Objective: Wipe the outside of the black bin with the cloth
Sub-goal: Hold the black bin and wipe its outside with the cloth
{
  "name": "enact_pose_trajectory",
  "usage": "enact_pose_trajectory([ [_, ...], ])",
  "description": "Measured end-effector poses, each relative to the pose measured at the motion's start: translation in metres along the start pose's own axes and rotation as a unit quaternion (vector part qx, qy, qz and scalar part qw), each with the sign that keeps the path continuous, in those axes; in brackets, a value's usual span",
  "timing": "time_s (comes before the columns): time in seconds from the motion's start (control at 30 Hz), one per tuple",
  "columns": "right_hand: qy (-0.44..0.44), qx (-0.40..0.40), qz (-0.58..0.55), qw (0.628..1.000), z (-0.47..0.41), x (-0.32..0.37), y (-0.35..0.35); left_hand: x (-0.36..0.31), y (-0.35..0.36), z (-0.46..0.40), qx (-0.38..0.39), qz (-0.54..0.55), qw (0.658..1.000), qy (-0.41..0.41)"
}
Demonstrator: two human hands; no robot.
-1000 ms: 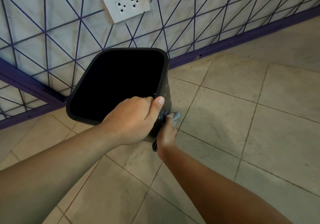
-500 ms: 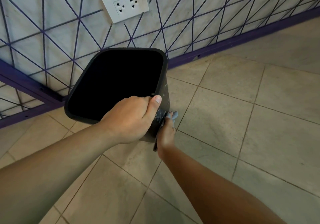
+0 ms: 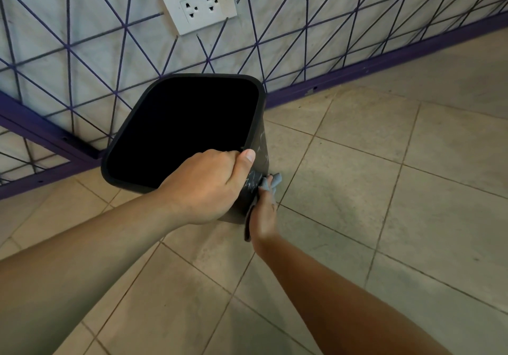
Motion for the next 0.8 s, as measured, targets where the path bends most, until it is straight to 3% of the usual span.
enact_pose_trajectory([
  [0.07, 0.017, 0.009, -0.006, 1.0, 0.001, 0.002, 0.004, 0.001, 0.001, 0.0, 0.0, 0.007, 1.0, 0.001],
  [0.2, -0.04, 0.034, 0.062, 0.997, 0.014, 0.002, 0.006, 0.003, 0.001, -0.001, 0.004, 0.01, 1.0, 0.0],
  [0.33, 0.026, 0.012, 0.024, 0.999, -0.002, -0.005, -0.002, 0.002, 0.001, 0.0, -0.003, 0.002, 1.0, 0.004],
  [0.43, -0.025, 0.046, 0.072, 0.996, 0.019, -0.003, 0.006, 0.004, 0.001, 0.0, -0.003, 0.007, 1.0, 0.002],
  [0.6, 0.028, 0.02, 0.002, 0.999, -0.005, -0.008, -0.003, 0.003, 0.0, -0.002, -0.006, 0.009, 1.0, 0.003],
  [0.73, -0.033, 0.053, 0.072, 0.995, 0.027, -0.004, 0.006, 0.005, 0.0, -0.001, 0.001, 0.014, 1.0, 0.0],
  [0.8, -0.011, 0.037, 0.028, 0.999, 0.01, -0.008, 0.001, 0.004, 0.0, -0.001, -0.001, 0.006, 1.0, 0.003],
])
Point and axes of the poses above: each hand's wrist, its own z-axis away from the middle knuckle, its own y-axis out of the palm, x = y × z, the point moved 6 cm from there along -z, towards the middle knuckle, and after that the axes turned 7 degrees about x, right-handed, at the moved point
